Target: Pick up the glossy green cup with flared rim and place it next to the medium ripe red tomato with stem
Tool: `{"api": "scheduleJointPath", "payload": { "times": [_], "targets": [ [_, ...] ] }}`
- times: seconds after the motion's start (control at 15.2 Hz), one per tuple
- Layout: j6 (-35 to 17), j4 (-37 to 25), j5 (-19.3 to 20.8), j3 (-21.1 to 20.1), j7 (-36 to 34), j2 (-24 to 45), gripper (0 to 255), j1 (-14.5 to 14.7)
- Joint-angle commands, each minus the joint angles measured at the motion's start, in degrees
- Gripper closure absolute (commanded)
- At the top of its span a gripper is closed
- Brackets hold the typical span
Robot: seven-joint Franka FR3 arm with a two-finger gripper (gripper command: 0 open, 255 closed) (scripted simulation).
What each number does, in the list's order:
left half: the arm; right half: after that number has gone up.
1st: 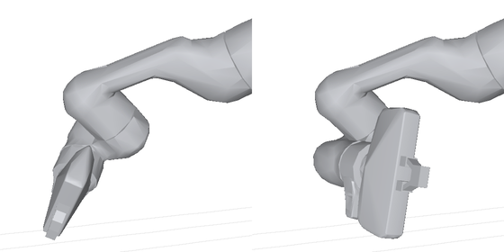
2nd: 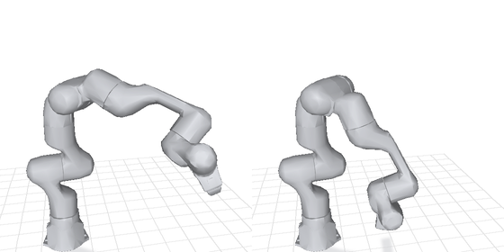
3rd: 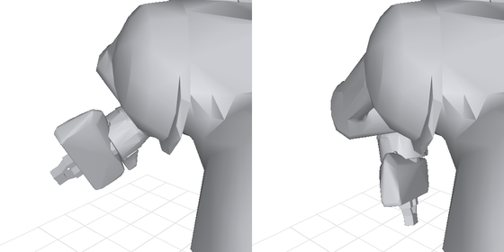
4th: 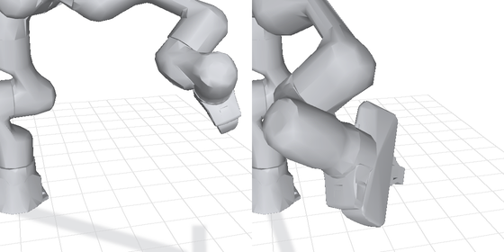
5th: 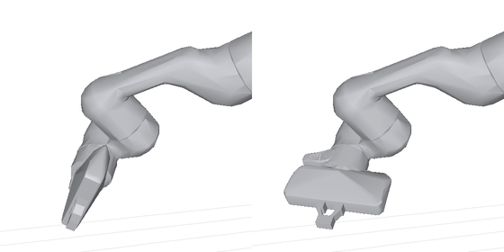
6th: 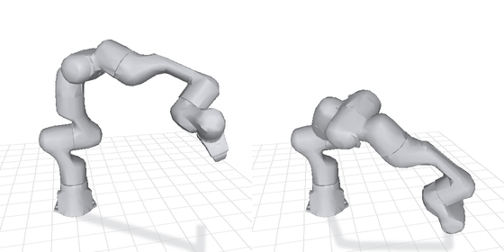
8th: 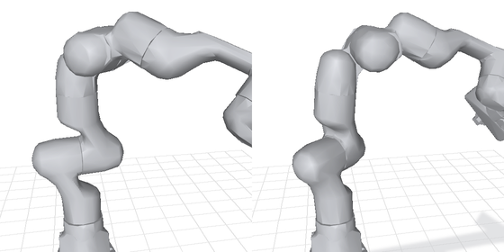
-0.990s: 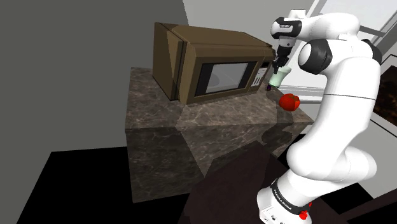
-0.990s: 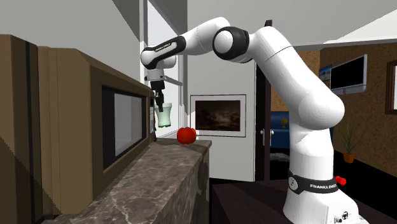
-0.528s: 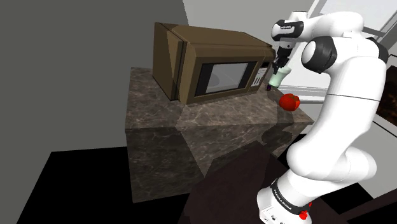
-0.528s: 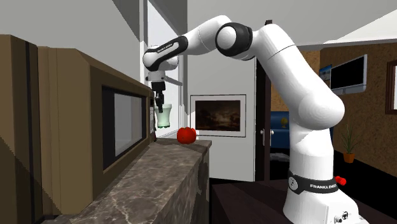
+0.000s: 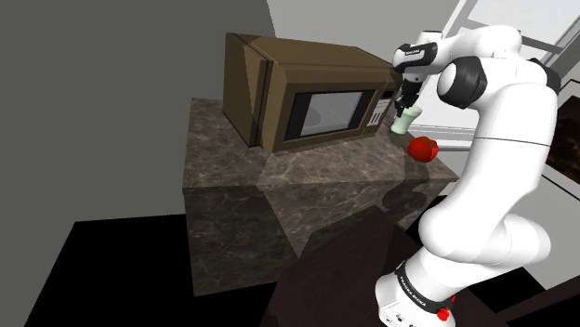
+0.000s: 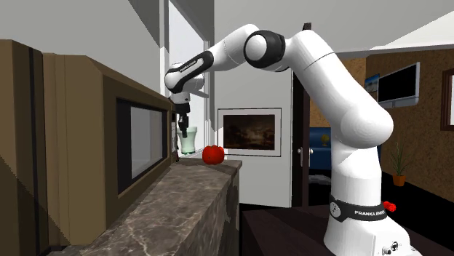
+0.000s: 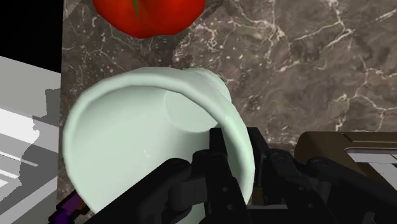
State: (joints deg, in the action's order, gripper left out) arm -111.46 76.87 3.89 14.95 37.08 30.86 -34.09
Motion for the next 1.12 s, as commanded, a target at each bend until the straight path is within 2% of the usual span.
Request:
{"api": "scheduleJointPath", "payload": {
  "times": [0.0,0.4,0.46,0.59,0.66,0.73,0.79,1.06],
  "targets": [
    [-1.00,3.27,0.11,-1.06,-0.55,2.25,255,1.39],
    [-1.00,3.27,0.22,-1.25,-0.61,2.23,255,1.25],
    [-2.34,6.05,0.53,-1.12,-0.71,0.80,0,1.44],
    [-1.51,4.16,0.25,-1.19,-0.40,1.80,0,1.13],
    [-2.41,5.85,0.62,-1.28,-1.54,1.21,0,2.00],
    [-0.84,2.32,0.01,-1.37,-0.77,3.14,0,1.21],
    [-1.00,3.27,0.30,-1.38,-0.65,2.22,0,1.15],
    [5.51,-1.82,0.42,-1.38,-0.64,0.86,0,1.72]
  ]
}}
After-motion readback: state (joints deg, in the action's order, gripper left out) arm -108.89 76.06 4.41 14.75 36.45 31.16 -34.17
